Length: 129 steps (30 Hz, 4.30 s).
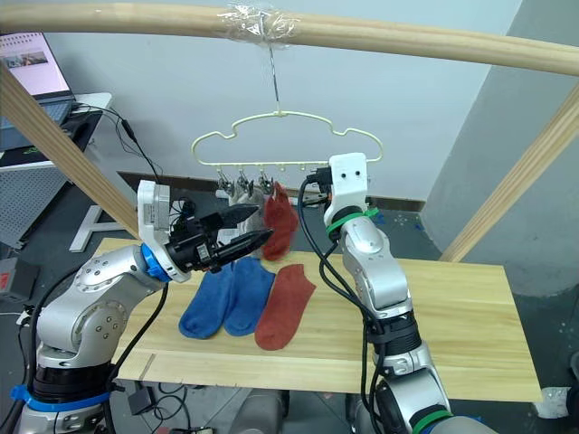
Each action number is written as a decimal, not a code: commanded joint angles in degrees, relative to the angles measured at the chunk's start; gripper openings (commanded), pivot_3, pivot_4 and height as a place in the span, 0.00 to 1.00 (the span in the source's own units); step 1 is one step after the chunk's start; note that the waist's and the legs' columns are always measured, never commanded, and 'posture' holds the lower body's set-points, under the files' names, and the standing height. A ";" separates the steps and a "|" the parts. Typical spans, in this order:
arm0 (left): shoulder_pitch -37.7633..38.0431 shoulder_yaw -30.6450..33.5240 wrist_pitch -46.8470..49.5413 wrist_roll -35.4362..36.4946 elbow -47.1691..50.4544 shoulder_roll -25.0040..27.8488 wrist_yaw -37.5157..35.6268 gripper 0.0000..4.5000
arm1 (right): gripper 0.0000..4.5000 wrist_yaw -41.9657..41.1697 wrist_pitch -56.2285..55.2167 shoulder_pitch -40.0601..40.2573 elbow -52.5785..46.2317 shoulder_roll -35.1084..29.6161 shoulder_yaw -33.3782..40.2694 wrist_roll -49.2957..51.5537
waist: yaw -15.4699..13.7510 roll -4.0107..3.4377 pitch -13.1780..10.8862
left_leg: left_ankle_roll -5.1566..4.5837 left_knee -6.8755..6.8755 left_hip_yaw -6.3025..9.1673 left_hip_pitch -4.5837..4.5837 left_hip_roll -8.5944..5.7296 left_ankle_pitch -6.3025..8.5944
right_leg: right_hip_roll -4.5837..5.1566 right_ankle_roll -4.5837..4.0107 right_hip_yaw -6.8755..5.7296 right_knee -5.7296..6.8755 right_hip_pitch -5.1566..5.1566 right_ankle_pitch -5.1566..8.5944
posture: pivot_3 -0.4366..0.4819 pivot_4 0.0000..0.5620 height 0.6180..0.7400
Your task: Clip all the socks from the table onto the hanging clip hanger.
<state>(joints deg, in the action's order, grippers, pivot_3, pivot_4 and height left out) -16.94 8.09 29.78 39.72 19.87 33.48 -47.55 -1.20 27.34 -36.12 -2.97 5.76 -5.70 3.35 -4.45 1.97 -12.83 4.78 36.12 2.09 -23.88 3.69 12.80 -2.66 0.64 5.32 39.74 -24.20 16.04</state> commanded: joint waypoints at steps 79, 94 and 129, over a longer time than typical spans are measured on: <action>-5.93 -17.14 -38.50 -28.04 -25.70 -20.53 1.59 0.00 | 0.75 19.34 52.17 -11.09 -13.99 2.41 43.83 52.39 | 1.66 -0.19 0.42 | -0.09 0.19 0.15 -0.10 -0.08 -0.03 | -0.03 -0.01 -0.10 0.09 0.07 0.02 | 0.65 0.31 1.00; -2.75 -13.36 -27.30 -23.43 -22.73 -14.01 -2.18 0.87 | 1.00 13.79 41.59 10.67 -36.22 -13.25 13.60 41.73 | 4.56 -0.23 0.40 | -0.10 -0.06 0.15 -0.10 0.02 -0.03 | -0.09 0.29 -0.03 -0.15 0.02 0.20 | 0.64 0.34 1.00; -1.07 -7.37 -17.86 -15.44 -8.70 -5.53 -2.41 1.00 | 0.28 5.65 5.01 3.90 -9.11 -5.28 -2.54 5.13 | 2.94 -0.24 0.38 | -0.08 -0.05 0.08 -0.12 0.00 -0.04 | -0.03 0.28 -0.01 -0.28 0.04 0.20 | 0.70 0.35 1.00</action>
<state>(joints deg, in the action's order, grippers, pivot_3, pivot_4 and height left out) -17.69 0.43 12.16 23.78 7.97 28.02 -50.42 4.90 34.05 -30.57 -11.11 0.14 -9.02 9.39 -1.51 1.73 -12.46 4.70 36.07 2.17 -24.00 3.69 12.76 -2.69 0.91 5.31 39.47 -24.16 16.23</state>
